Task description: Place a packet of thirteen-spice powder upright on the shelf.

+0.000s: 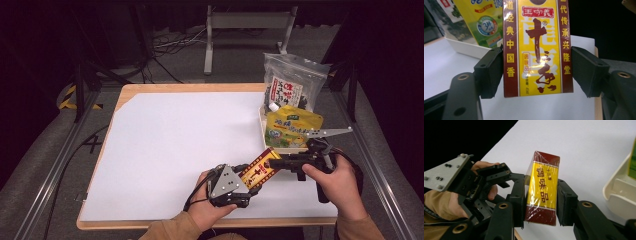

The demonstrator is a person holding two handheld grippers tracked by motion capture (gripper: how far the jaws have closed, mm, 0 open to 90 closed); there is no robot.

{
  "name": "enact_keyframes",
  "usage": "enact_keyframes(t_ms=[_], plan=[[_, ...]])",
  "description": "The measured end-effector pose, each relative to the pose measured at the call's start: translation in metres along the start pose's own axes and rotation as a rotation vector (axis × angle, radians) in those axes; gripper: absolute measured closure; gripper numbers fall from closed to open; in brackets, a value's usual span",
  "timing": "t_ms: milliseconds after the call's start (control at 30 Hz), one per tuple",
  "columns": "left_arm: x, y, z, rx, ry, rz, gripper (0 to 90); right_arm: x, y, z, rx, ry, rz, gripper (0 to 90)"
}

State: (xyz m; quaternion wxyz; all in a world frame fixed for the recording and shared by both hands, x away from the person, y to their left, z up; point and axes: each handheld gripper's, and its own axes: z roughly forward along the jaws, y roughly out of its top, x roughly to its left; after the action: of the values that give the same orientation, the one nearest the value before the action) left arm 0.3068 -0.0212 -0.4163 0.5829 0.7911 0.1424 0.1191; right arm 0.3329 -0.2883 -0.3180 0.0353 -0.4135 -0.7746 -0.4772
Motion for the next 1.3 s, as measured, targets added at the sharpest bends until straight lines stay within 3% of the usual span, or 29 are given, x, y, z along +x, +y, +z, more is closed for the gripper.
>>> enact_keyframes(t_ms=[33,133,233,433,1033,1167,1300], plan=[[0.001,0.001,0.0,0.005,-0.017,-0.01,27.2,0.0,0.001,0.0,-0.003,0.026,-0.003,67.7],[0.005,0.005,-0.003,0.008,-0.028,-0.017,20.9,0.001,0.002,-0.003,-0.001,-0.033,-0.035,67.9],[0.008,0.007,-0.006,0.016,-0.03,-0.031,18.9,-0.001,0.003,-0.005,-0.016,-0.025,-0.044,67.9],[0.022,0.012,-0.021,0.078,-0.039,-0.023,14.2,0.003,0.011,-0.01,-0.022,-0.034,-0.12,67.8],[0.056,0.01,-0.061,0.123,0.044,-0.066,12.3,0.006,0.047,-0.029,0.085,-0.161,-0.305,67.9],[0.062,0.008,-0.071,0.141,0.065,-0.088,12.3,0.005,0.055,-0.035,0.102,-0.176,-0.345,67.9],[0.066,0.006,-0.076,0.165,0.072,-0.084,12.1,0.003,0.062,-0.04,0.109,-0.179,-0.38,67.9]])
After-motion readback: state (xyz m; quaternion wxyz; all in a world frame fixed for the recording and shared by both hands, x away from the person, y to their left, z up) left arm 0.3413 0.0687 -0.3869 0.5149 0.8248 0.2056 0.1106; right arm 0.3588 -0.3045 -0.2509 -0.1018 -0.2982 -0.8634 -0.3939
